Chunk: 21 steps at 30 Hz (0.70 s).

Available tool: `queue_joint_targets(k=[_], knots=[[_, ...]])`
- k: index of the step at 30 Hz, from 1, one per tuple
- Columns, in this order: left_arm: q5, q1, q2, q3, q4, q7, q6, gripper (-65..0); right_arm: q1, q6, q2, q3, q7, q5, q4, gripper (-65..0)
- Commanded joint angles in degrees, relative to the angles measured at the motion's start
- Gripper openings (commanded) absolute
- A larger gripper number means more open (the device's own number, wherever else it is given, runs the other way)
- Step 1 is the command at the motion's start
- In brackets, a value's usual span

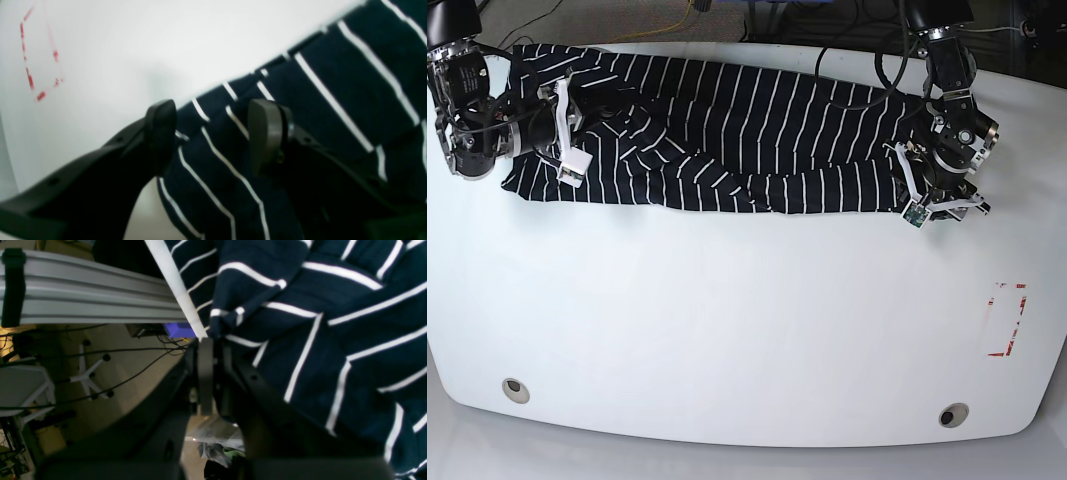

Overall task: Layout the t-shirt on the table in an organized manner, then fold the t-shirt properly
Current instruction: 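Release the fabric and move the right gripper back along the fold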

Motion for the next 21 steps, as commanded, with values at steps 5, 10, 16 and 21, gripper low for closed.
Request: queue_joint_targets(k=[5,10,16,21], knots=[[-0.54,-0.74,-0.3,-0.1,1.03,-0.8,0.4,-33.1,-1.63,0.1,1.1,0.66,0.4,1.15,1.9,-65.0],[-0.54,-0.74,-0.3,-0.02,1.29,-0.8,0.4,-33.1,-4.27,0.1,-1.45,3.83,0.4,1.15,6.21,-65.0],[-0.54,-0.74,-0.3,-0.19,1.38,-0.89,0.4,-33.1,-9.11,0.1,-6.73,10.51,0.4,-5.66,9.64,-65.0],[-0.63,-0.74,-0.3,-0.19,1.47,-0.89,0.4,-33.1,-10.25,0.1,-10.86,14.29,0.4,-11.99,9.99,-65.0]])
